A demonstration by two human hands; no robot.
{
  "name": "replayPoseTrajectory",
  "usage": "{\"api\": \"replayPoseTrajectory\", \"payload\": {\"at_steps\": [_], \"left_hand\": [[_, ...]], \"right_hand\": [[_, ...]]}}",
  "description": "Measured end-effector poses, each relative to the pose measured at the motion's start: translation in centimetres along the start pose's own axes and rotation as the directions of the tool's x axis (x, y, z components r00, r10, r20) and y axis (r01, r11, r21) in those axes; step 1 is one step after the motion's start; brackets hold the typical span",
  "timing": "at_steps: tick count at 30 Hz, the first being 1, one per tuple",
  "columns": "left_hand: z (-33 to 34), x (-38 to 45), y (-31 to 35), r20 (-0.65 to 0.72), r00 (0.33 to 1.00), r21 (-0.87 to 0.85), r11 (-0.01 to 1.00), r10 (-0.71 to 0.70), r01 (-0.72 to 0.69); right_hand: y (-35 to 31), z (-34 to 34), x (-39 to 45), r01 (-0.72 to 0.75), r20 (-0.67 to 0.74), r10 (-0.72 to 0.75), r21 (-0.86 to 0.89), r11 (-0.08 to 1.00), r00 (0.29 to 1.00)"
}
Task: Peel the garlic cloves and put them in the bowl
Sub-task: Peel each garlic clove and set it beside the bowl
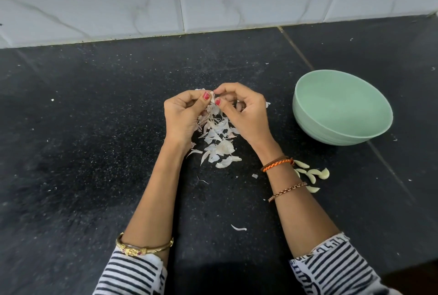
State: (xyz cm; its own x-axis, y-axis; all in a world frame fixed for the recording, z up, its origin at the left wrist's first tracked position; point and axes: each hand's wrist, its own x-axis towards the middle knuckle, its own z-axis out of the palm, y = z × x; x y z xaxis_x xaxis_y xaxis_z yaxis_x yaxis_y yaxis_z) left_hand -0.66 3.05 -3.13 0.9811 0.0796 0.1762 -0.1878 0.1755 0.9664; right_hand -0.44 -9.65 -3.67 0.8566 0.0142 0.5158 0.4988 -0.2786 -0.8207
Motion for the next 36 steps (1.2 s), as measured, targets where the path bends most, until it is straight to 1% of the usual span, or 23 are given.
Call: {"api": "replayPoseTrajectory", "payload": {"at_steps": [8, 12, 14, 17, 22, 24, 27, 29, 31, 34, 36], "left_hand": [[-0.1, 0.0, 0.1, 0.006, 1.0, 0.037, 0.999, -0.012, 0.012], [0.0, -0.1, 0.1, 0.051, 0.999, 0.074, 0.997, -0.018, 0.014], [0.2, -0.2, 0.1, 0.063, 0.997, 0.062, 0.998, -0.037, 0.033], [0.3, -0.2, 0.0, 0.04, 0.997, 0.009, 0.998, -0.062, 0.062], [0.8, -0.4, 0.1, -0.003, 0.997, -0.003, 0.997, -0.082, 0.082], [0.9, -0.5, 0.1, -0.014, 0.996, -0.006, 0.996, -0.089, 0.089], [1.0, -0.5, -0.1, -0.039, 0.995, -0.01, 0.995, -0.096, 0.096], [1.0, -0.5, 0.0, -0.048, 0.994, -0.013, 0.995, -0.095, 0.094], [1.0, -0.3, 0.1, -0.061, 0.993, -0.031, 0.995, -0.097, 0.095], [0.3, 0.2, 0.0, -0.135, 0.985, -0.059, 0.993, -0.11, 0.103], [0.0, 0.3, 0.0, -0.148, 0.983, -0.058, 0.993, -0.108, 0.101]], "right_hand": [[-0.1, -0.1, 0.0, -0.02, 0.002, 0.02, -0.015, 1.0, 1.0], [0.0, -0.3, 0.1, -0.004, 0.013, 0.005, -0.043, 0.999, 1.0], [0.1, -0.2, 0.1, 0.009, -0.005, -0.01, -0.071, 0.997, 1.0], [0.3, 0.3, 0.0, 0.011, -0.044, -0.016, -0.103, 0.995, 0.999], [0.5, 0.9, 0.1, 0.028, -0.085, -0.051, -0.257, 0.966, 0.995], [0.6, 1.0, 0.1, -0.001, -0.083, -0.023, -0.272, 0.962, 0.996], [0.8, 1.3, 0.0, -0.011, -0.045, -0.002, -0.286, 0.958, 0.999], [0.7, 1.5, 0.0, -0.027, -0.022, 0.022, -0.251, 0.968, 1.0], [0.5, 1.6, 0.1, -0.048, -0.031, 0.043, -0.184, 0.982, 0.999], [0.5, 1.4, 0.1, -0.072, -0.111, 0.07, -0.015, 0.997, 0.991], [0.6, 1.3, 0.1, -0.096, -0.112, 0.107, 0.099, 0.99, 0.988]]}}
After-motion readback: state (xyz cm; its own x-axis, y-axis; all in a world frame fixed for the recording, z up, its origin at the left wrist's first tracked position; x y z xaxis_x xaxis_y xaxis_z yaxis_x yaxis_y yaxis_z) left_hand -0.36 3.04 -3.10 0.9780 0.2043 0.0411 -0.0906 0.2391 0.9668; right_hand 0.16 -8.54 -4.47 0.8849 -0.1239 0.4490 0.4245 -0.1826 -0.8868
